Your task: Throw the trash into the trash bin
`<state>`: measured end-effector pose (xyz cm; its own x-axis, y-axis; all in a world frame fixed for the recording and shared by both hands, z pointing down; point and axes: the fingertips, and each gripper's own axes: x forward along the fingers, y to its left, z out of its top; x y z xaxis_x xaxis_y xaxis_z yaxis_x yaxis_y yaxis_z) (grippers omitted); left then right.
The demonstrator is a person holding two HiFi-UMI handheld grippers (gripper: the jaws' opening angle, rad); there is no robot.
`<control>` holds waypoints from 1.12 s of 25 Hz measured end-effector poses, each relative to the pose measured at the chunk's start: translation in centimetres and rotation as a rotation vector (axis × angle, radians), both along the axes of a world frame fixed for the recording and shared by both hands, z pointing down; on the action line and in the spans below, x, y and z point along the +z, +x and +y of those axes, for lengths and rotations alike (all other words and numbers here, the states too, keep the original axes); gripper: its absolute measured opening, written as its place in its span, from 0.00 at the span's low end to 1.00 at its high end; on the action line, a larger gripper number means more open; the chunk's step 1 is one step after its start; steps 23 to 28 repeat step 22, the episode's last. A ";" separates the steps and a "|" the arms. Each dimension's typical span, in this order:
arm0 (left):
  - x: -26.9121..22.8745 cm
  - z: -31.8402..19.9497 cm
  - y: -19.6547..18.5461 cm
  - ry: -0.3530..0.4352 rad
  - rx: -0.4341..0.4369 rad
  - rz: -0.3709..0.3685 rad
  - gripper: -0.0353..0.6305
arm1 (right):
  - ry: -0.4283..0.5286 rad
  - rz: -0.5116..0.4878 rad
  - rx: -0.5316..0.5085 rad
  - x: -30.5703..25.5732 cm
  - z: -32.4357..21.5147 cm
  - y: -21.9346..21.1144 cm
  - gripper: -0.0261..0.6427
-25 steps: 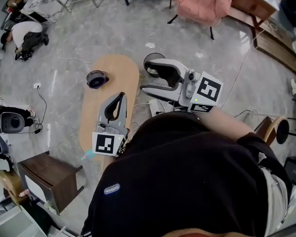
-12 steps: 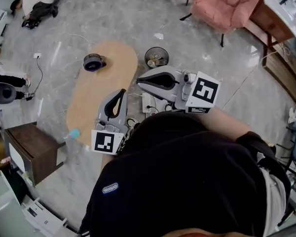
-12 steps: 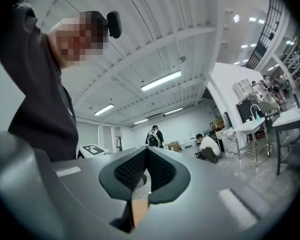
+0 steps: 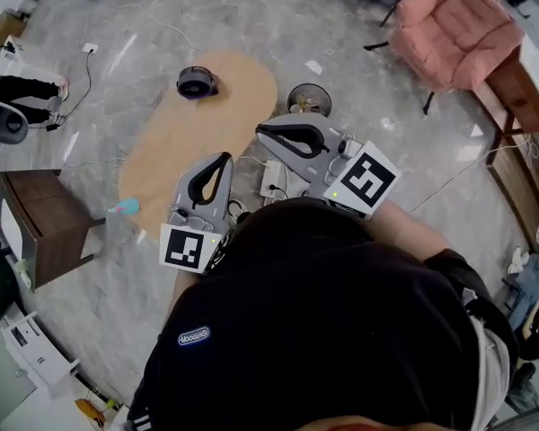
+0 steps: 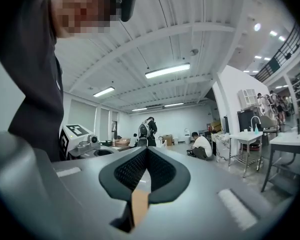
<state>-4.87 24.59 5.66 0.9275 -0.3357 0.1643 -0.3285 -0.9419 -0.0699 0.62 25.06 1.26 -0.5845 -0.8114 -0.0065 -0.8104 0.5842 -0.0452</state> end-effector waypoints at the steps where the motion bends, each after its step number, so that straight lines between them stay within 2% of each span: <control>1: -0.3 -0.5 -0.6 0.007 0.005 -0.001 0.06 | -0.012 0.006 0.010 0.0 -0.5 -0.5 0.08; 7: -1.4 -3.1 -2.8 0.035 0.045 0.000 0.06 | -0.017 0.017 0.067 -0.3 -2.3 -2.1 0.08; 17: -1.2 -4.9 -4.4 0.025 0.119 -0.002 0.06 | -0.057 0.025 0.179 0.1 -3.9 -3.1 0.08; 28: -1.2 -5.0 -4.0 0.032 0.145 -0.003 0.06 | -0.058 0.036 0.197 0.1 -3.9 -2.9 0.08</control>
